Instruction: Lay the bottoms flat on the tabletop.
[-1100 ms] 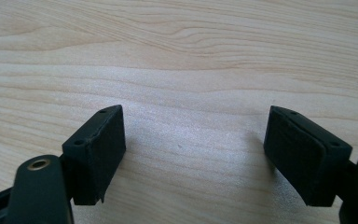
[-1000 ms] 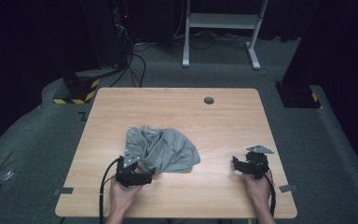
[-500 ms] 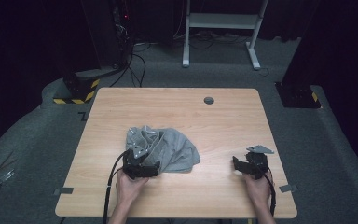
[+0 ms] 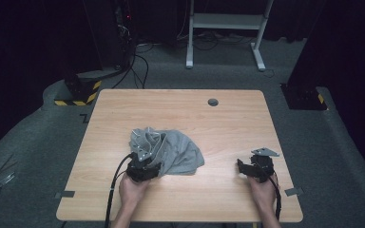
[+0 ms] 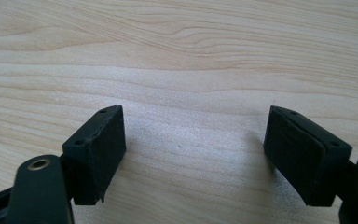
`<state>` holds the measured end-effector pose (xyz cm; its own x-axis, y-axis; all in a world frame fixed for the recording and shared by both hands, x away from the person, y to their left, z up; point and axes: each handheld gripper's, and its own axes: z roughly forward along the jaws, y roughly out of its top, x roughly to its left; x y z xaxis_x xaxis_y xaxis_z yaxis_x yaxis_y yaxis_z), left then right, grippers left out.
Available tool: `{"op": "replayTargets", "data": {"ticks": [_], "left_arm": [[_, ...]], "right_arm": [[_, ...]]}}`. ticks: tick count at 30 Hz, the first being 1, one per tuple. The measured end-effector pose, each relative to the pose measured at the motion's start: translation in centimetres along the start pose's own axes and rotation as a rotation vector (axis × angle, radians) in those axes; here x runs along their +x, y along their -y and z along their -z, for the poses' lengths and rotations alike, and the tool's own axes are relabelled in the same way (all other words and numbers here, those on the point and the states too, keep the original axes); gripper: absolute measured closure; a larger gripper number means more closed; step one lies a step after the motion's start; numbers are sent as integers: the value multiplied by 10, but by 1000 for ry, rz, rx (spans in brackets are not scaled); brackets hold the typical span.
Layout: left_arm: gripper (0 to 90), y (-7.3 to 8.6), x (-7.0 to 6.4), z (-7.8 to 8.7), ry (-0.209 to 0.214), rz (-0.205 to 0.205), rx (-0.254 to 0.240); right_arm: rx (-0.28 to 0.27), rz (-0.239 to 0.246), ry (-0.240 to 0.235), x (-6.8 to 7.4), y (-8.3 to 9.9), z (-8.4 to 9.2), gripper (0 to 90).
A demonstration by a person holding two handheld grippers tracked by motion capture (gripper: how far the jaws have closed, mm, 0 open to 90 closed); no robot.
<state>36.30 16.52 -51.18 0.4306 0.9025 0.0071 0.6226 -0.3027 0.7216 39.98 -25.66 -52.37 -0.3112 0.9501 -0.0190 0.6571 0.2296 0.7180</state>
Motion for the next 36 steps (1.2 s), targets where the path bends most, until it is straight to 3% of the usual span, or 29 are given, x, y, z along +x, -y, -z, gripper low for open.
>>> {"op": "replayTargets", "data": {"ticks": [1, 7, 10, 11, 18, 21, 22, 27, 33, 36], "left_arm": [[625, 0, 0, 1, 1, 0, -2], [749, -5, -3, 6, -9, -36, -32], [759, -7, -5, 8, -1, -38, -53], [760, -12, -9, 9, 10, -61, -60], [766, -28, -18, 18, 43, -101, -111], [769, -33, -20, 19, 52, -119, -106], [769, -38, -23, 21, 73, -134, -120], [770, -42, -27, 24, 129, -117, -154], [769, -47, -31, 23, 156, -132, -148], [769, -52, -36, 23, 192, -129, -167]], "right_arm": [[-2, 2, 0, 0, 0, 0, 211], [0, -1, -2, 1, 0, 0, 211], [0, -1, -3, 0, 0, 0, 211], [0, 0, -2, 1, 0, 0, 211], [0, 1, -3, 1, 0, 0, 211], [0, 1, -3, 1, 0, 0, 211], [1, -1, -3, 1, 0, 0, 211], [1, -1, -3, 1, 0, 0, 211], [1, -1, -3, 1, 0, 0, 211], [1, -1, -3, 1, 0, 0, 211]]}}
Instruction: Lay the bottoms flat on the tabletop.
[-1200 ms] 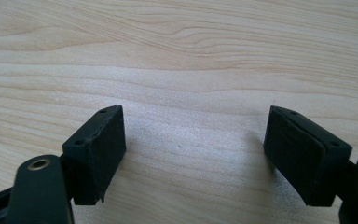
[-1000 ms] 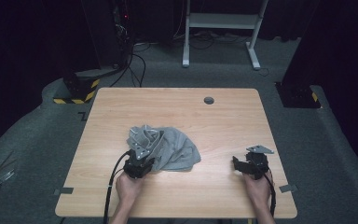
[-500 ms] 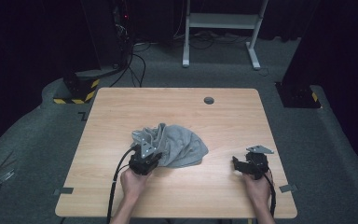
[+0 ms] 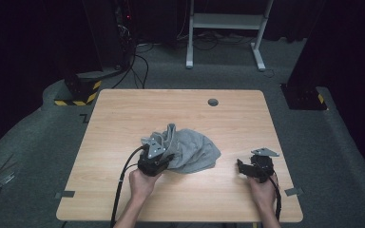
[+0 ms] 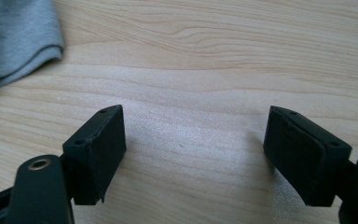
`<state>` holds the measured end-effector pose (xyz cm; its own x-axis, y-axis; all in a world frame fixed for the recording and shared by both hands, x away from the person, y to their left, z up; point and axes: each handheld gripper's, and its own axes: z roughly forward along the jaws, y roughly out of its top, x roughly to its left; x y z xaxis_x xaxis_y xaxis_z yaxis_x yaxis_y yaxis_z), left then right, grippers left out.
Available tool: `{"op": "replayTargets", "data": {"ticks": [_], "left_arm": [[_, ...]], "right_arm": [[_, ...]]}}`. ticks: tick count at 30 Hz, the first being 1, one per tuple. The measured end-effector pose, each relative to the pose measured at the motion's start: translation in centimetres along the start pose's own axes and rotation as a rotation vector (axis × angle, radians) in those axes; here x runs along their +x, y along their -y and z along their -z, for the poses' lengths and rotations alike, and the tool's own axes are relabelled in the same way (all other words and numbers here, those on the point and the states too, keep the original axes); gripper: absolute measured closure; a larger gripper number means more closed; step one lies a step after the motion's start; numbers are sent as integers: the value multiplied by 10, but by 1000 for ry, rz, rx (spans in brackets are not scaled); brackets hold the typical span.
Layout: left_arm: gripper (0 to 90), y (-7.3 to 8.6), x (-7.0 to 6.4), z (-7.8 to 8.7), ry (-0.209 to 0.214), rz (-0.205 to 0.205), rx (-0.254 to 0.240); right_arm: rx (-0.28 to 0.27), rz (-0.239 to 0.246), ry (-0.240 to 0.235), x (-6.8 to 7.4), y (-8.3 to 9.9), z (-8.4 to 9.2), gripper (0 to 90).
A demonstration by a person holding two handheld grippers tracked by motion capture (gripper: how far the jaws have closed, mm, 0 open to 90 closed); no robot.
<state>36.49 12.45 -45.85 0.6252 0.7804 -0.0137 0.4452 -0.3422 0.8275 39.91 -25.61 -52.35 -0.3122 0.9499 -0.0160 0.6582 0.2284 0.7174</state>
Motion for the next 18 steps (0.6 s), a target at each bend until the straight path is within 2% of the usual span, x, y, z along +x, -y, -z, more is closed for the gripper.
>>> {"op": "replayTargets", "data": {"ticks": [5, 9, 10, 11, 15, 18], "left_arm": [[768, -10, -7, -3, 25, -32, 0], [767, -16, -13, -5, 51, -39, -9], [766, -19, -16, -7, 77, -34, -21], [765, -21, -19, -9, 85, -40, -21], [762, -23, -25, -16, 104, -57, -7], [755, -25, -31, -29, 124, -65, 10]], "right_arm": [[0, 1, 0, 0, 0, 0, 211], [0, 1, 0, 0, 0, 0, 211], [0, 1, 0, 0, 0, 0, 211], [0, 1, 0, 0, 0, 0, 211], [0, 3, 0, 0, 0, 0, 212], [0, 1, 0, 0, 0, 0, 211]]}}
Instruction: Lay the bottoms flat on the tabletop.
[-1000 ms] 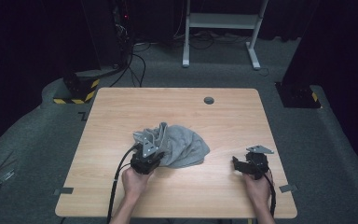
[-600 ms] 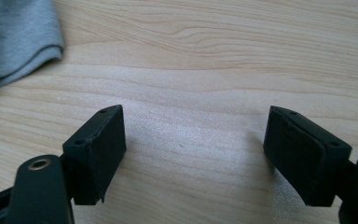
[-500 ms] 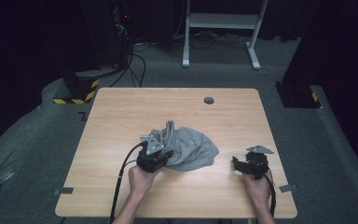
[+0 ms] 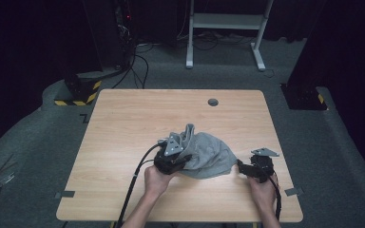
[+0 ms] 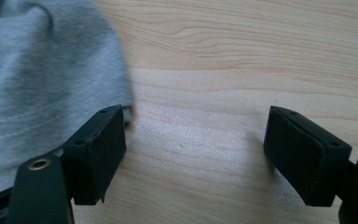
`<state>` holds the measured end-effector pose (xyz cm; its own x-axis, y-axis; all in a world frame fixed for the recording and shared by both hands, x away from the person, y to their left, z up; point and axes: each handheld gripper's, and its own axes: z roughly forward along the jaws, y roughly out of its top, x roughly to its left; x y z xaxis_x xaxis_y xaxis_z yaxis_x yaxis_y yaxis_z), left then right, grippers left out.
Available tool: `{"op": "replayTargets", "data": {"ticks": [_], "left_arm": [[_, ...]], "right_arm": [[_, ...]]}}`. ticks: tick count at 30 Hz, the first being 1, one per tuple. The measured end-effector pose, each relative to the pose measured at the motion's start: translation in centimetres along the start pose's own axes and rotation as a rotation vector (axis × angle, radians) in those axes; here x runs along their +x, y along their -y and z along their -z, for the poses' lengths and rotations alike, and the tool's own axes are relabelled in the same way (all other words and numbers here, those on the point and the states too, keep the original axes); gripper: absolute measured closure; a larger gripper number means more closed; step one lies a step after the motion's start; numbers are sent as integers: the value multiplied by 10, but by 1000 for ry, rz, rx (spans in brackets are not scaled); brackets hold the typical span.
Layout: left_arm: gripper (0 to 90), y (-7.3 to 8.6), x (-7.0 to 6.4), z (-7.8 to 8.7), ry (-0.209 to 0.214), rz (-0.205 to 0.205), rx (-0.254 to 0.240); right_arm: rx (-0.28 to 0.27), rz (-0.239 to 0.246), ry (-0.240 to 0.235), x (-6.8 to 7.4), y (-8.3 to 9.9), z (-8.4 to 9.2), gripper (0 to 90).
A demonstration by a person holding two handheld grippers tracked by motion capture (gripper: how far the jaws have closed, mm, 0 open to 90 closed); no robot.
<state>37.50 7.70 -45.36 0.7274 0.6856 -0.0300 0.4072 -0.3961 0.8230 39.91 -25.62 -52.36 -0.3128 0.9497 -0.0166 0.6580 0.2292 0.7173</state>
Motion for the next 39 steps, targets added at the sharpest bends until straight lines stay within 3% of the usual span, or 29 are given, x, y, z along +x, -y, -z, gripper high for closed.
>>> {"op": "replayTargets", "data": {"ticks": [4, 10, 17, 20, 23, 24, 26, 28, 29, 30, 35, 38, 39], "left_arm": [[727, 2, -1, -10, 12, 23, 18], [539, 10, -5, -16, -22, 31, 81], [391, 21, -1, -4, -39, 61, 79], [354, 22, 2, 4, -36, 69, 71], [331, 25, 3, 10, -45, 78, 70], [314, 27, 5, 13, -52, 91, 66], [305, 28, 6, 15, -54, 93, 65], [299, 31, 10, 20, -65, 110, 61], [296, 31, 10, 20, -65, 110, 61], [296, 32, 12, 22, -63, 121, 52], [298, 35, 17, 30, -81, 134, 31], [308, 38, 23, 32, -130, 144, 47], [310, 38, 23, 32, -130, 144, 47]], "right_arm": [[0, 0, 0, 0, 0, 0, 212], [-1, 1, 2, 0, 0, 0, 218], [-4, 35, -31, 1, 0, 0, 251], [7, 63, -33, 1, 0, 5, 366], [-23, 82, -38, 3, -1, 11, 388], [-60, 90, -67, 5, -2, 18, 395], [-63, 89, -83, 7, -4, 21, 392], [-103, 125, -136, 16, -8, 31, 390], [-103, 125, -136, 16, -8, 31, 390], [-115, 155, -173, 24, -12, 36, 377], [-146, 245, -257, 47, -22, 43, 368], [-153, 286, -321, 66, -28, 44, 365], [-153, 286, -321, 66, -28, 44, 365]]}}
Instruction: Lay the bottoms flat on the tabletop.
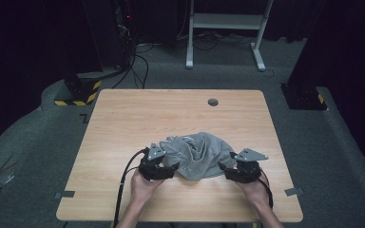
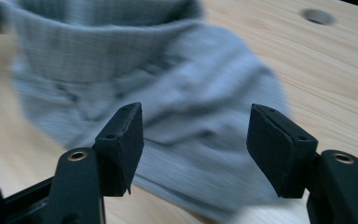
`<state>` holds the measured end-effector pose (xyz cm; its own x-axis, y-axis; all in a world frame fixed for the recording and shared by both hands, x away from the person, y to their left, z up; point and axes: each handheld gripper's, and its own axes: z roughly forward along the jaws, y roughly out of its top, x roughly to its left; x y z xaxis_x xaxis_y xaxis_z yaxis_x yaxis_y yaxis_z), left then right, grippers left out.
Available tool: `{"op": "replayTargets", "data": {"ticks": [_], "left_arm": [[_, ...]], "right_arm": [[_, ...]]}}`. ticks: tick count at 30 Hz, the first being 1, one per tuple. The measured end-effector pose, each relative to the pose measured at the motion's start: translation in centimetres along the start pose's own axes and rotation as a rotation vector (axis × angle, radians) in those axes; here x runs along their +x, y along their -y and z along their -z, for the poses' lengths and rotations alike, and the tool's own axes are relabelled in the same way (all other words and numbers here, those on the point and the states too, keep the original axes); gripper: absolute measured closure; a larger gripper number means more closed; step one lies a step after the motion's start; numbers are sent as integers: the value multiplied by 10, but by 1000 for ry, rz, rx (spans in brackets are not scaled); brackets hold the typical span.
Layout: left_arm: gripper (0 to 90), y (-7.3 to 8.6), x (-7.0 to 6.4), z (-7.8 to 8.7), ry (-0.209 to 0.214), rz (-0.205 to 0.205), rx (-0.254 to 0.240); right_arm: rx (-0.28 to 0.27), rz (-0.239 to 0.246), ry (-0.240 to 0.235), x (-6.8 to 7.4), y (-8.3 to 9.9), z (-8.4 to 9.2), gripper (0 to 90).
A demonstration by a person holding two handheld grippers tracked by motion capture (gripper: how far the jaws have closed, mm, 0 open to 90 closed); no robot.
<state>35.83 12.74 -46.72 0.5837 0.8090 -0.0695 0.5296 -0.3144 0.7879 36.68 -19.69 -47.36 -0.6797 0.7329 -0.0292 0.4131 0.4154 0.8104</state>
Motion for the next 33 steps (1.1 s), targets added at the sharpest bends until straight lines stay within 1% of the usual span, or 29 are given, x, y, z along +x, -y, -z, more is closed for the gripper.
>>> {"op": "replayTargets", "data": {"ticks": [1, 3, 4, 5, 7, 8, 9, 10, 11, 12, 14, 15, 16, 17, 18, 19, 20, 21, 22, 23, 25, 26, 27, 28, 29, 30, 31, 32, 33], "left_arm": [[312, 0, 3, -1, -22, 18, 0], [313, 0, 5, -4, -32, 26, -4], [315, 0, 5, -4, -32, 26, -4], [316, 0, 5, -7, -35, 22, -1], [317, 1, 5, -16, -40, 14, 22], [320, 1, 5, -16, -40, 14, 22], [334, 1, 4, -23, -45, 4, 41], [346, 1, 4, -23, -45, 4, 41], [369, 2, 3, -28, -52, 2, 55], [399, 2, 3, -28, -52, 2, 55], [499, 2, 4, -33, -54, -2, 68], [499, 2, 4, -34, -55, -4, 75], [650, 2, 4, -35, -61, -12, 85], [650, 2, 4, -36, -60, -15, 89], [748, 3, 4, -32, -65, -37, 85], [774, 3, 4, -32, -65, -37, 85], [774, 3, 4, -29, -65, -44, 77], [795, 2, 6, -24, -65, -42, 58], [797, 2, 6, -24, -65, -42, 58], [798, 0, 8, -16, -68, -35, 21], [798, -2, 9, -9, -74, -28, -22], [798, -2, 9, -9, -74, -28, -22], [797, -3, 11, -3, -83, -15, -61], [795, -3, 11, -3, -83, -15, -61], [793, -3, 13, 3, -103, -11, -89], [792, -3, 13, 3, -103, -11, -89], [789, -4, 14, 4, -110, -4, -97], [789, -5, 15, 5, -113, -2, -99], [780, -6, 16, 3, -123, 8, -97]], "right_arm": [[6, 28, -43, 10, -5, -6, 363], [25, 55, -69, 17, -7, -13, 354], [25, 55, -69, 17, -7, -13, 354], [34, 81, -101, 24, -8, -19, 349], [42, 96, -129, 29, -9, -25, 341], [42, 96, -129, 29, -9, -25, 341], [53, 101, -153, 33, -10, -32, 335], [53, 101, -153, 33, -10, -32, 335], [64, 93, -175, 36, -11, -39, 332], [64, 93, -175, 36, -11, -39, 332], [93, 91, -199, 39, -12, -52, 376], [93, 91, -199, 39, -12, -52, 376], [96, 106, -207, 41, -13, -57, 514], [96, 106, -207, 41, -13, -57, 514], [90, 116, -222, 41, -15, -59, 679], [90, 116, -222, 41, -15, -59, 679], [81, 118, -233, 41, -17, -58, 739], [50, 122, -233, 40, -21, -52, 824], [50, 122, -233, 40, -21, -52, 824], [32, 121, -220, 38, -26, -47, 844], [7, 126, -198, 35, -33, -41, 850], [-11, 122, -185, 33, -37, -37, 851], [-33, 113, -172, 30, -44, -33, 851], [-47, 108, -165, 27, -48, -31, 851], [-64, 96, -147, 24, -55, -29, 851], [-64, 96, -147, 24, -55, -29, 851], [-91, 91, -118, 20, -67, -27, 850], [-91, 91, -118, 20, -67, -27, 850], [-92, 84, -86, 17, -77, -32, 850]]}}
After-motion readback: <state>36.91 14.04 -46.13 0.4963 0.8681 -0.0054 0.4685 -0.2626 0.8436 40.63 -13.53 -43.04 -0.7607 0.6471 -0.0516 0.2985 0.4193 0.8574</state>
